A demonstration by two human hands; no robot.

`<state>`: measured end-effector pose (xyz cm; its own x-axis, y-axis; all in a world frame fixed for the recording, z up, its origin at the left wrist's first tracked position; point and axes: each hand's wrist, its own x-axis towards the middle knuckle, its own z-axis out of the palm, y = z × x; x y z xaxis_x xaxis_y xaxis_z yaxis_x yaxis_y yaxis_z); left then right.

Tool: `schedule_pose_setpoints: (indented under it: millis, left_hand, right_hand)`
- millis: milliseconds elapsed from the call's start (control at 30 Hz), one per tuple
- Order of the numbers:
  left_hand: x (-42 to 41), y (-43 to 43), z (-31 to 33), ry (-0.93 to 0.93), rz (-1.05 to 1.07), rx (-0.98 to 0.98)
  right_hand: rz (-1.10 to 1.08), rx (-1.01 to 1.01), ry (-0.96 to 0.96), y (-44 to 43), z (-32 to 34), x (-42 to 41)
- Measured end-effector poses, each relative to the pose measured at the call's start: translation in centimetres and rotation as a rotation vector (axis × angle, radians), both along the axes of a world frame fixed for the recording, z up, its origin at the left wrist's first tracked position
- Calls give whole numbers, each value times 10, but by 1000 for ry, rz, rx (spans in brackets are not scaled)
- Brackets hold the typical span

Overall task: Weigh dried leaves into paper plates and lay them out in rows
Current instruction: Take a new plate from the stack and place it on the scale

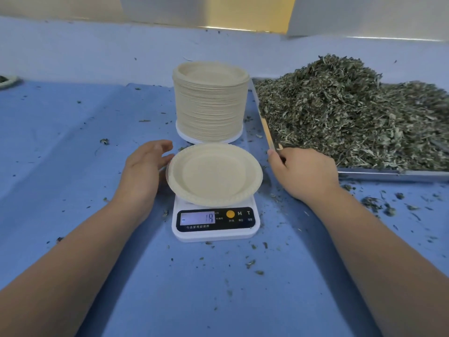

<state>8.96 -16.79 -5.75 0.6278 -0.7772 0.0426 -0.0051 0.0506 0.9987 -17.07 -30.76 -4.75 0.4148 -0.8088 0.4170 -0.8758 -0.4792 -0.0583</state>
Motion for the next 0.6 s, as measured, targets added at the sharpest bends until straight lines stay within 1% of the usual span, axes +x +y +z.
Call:
schedule_pose_setpoints:
  millis: [67, 133, 200, 233, 267, 300, 333, 400, 433, 500, 567, 600]
  left_hand:
    - [-3, -1, -1, -26, -86, 56]
    - [-3, -2, -4, -106, -99, 83]
    - [-1, -4, -8, -131, -77, 88]
    - [1, -4, -9, -119, -68, 89]
    - [2, -5, -8, -101, -67, 87]
    - [1, -4, -6, -80, -77, 84]
    - [1, -4, -5, -63, -87, 72]
    - [0, -4, -4, -44, -109, 54]
    - [0, -3, -3, -43, -118, 51]
    - [0, -3, -3, -40, -120, 47]
    - [0, -3, -3, -36, -120, 40]
    - [0, -3, -3, -34, -120, 37]
  right_hand:
    - [-4, -8, -15, 1, 0, 0]
    - [20, -27, -103, -1, 3, 0]
    - [-1, -46, -189, -6, 11, -2]
    - [-42, -53, -183, -11, 16, -3]
    - [-116, -48, -122, -18, 20, -4]
    - [-213, 5, -27, -25, 23, -5]
    - [-298, 119, 48, -32, 27, -7]
    - [-376, 395, 78, -43, 34, -6]
    - [-370, 488, 84, -45, 36, -3]
    - [-290, 534, 117, -50, 35, 5]
    - [-222, 493, 135, -51, 33, 12]
    - [-180, 465, 108, -50, 32, 13]
